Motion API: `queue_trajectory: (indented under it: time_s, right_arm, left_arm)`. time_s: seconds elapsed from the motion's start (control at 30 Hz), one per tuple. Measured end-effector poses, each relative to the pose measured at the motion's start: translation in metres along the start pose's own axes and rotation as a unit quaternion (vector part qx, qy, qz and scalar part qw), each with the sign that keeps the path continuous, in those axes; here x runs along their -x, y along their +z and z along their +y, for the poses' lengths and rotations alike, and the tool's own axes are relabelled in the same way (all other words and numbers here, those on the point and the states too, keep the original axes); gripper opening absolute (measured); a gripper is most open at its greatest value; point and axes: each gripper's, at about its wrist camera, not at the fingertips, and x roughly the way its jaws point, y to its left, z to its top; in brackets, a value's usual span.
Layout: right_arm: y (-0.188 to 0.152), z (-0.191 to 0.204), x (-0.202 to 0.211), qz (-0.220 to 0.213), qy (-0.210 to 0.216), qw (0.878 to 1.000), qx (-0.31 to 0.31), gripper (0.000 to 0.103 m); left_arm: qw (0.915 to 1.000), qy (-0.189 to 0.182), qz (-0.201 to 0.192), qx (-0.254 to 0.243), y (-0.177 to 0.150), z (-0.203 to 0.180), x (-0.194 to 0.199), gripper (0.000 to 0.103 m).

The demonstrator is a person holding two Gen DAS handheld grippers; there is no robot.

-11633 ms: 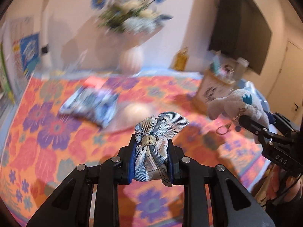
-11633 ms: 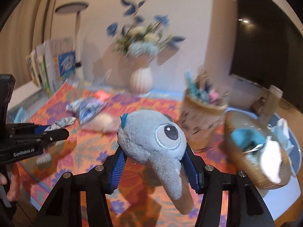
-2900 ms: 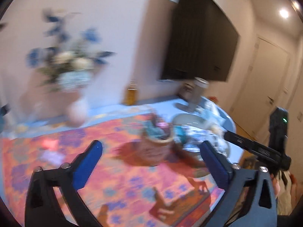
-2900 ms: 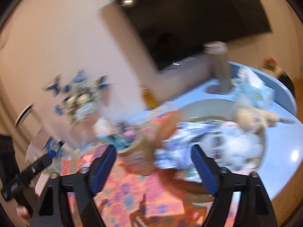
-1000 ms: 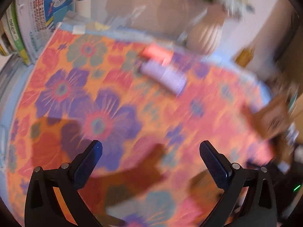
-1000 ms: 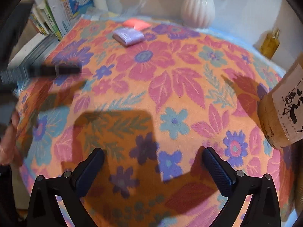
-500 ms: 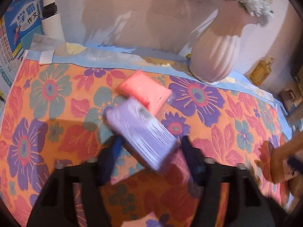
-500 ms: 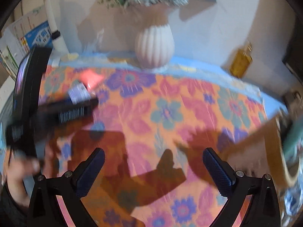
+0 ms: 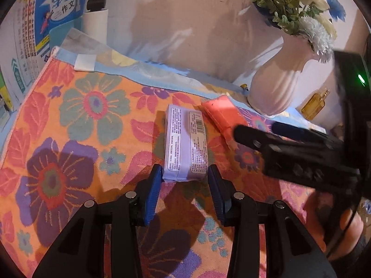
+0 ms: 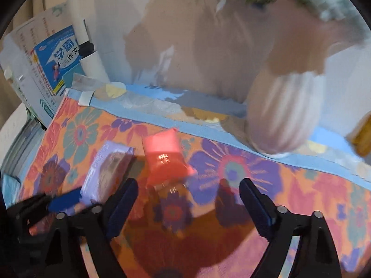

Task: Organize soft objects
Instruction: 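Grasp the lavender soap bar with the left tool while the right tool grasps the pink soap bar, then carry the lavender and pink soap bars into the gold bowl and release both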

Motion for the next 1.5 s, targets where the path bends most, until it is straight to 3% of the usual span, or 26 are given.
queue_trajectory:
  time_s: [0.1,0.17,0.23,0.4,0.53,0.6,0.77,0.83,0.9,0.93,1.07,1.13,1.2,1.3,1.33,1.37,1.4,1.43,1.5]
  right_arm:
    - [0.007,0.006,-0.013,-0.002,-0.006,1.0,0.01,0.083]
    - [0.009,0.008,-0.031,0.019,-0.008,1.0,0.007,0.053]
    - [0.008,0.014,-0.028,0.006,-0.022,0.999,0.023,0.048]
    - [-0.008,0.003,-0.011,-0.002,-0.004,1.0,-0.009,0.047]
    - [-0.035,-0.017,0.011,-0.005,0.009,0.998,-0.068,0.047]
    - [-0.054,-0.019,0.028,-0.012,0.012,0.997,-0.076,0.047]
    - [-0.094,-0.02,0.065,-0.027,0.043,0.995,-0.085,0.047]
    - [-0.11,-0.019,0.076,-0.025,0.037,0.995,-0.091,0.047]
    - [-0.127,-0.017,0.092,-0.032,0.023,0.995,-0.094,0.047]
    - [-0.132,-0.015,0.097,-0.036,0.014,0.995,-0.092,0.047]
    - [-0.159,0.0,0.127,-0.062,-0.019,0.996,-0.061,0.047]
    - [-0.173,0.001,0.138,-0.062,-0.031,0.996,-0.056,0.047]
    - [-0.189,0.0,0.148,-0.057,-0.062,0.994,-0.064,0.047]
    - [-0.202,-0.008,0.156,-0.049,-0.06,0.994,-0.079,0.048]
    - [-0.205,-0.011,0.157,-0.046,-0.054,0.994,-0.088,0.058]
    - [-0.208,-0.014,0.158,-0.042,-0.051,0.993,-0.096,0.076]
    - [-0.21,-0.018,0.159,-0.038,-0.046,0.992,-0.107,0.084]
    - [-0.211,-0.02,0.161,-0.042,-0.041,0.992,-0.113,0.09]
    - [-0.214,-0.023,0.167,-0.054,-0.037,0.99,-0.121,0.09]
  left_arm:
    - [0.9999,0.008,0.0,-0.009,0.0,-0.003,-0.003,0.038]
    - [0.9999,0.01,0.001,-0.01,0.0,-0.004,-0.005,0.038]
    - [0.9999,0.006,0.0,-0.009,0.0,-0.001,-0.006,0.038]
    - [1.0,0.004,-0.006,0.002,-0.001,0.004,-0.004,0.038]
    - [0.9999,0.008,-0.001,-0.014,-0.003,-0.003,-0.004,0.057]
    - [0.9994,0.026,0.003,-0.022,-0.002,-0.008,-0.005,0.065]
    - [0.9978,0.065,-0.006,-0.016,0.019,-0.012,-0.012,0.065]
    - [0.9982,0.055,0.016,-0.019,0.025,-0.013,-0.026,0.06]
    - [0.9974,0.064,0.016,-0.029,0.023,-0.016,-0.031,0.041]
    - [0.9967,0.07,0.012,-0.04,0.021,-0.018,-0.029,0.037]
    - [0.9986,0.039,0.004,-0.036,-0.002,-0.024,-0.007,0.037]
    - [0.9967,0.061,-0.012,-0.052,-0.027,-0.035,0.015,0.036]
    - [0.996,0.048,-0.024,-0.072,-0.049,-0.046,0.034,0.037]
    - [0.9957,0.025,-0.028,-0.085,-0.078,-0.061,0.055,0.037]
    - [0.9956,0.02,-0.029,-0.087,-0.082,-0.066,0.058,0.037]
    - [0.9954,0.015,-0.03,-0.09,-0.088,-0.07,0.062,0.037]
    - [0.9948,0.016,-0.031,-0.096,-0.094,-0.075,0.064,0.037]
    - [0.994,0.021,-0.034,-0.102,-0.097,-0.078,0.065,0.037]
    - [0.99,0.052,-0.04,-0.125,-0.107,-0.085,0.065,0.037]
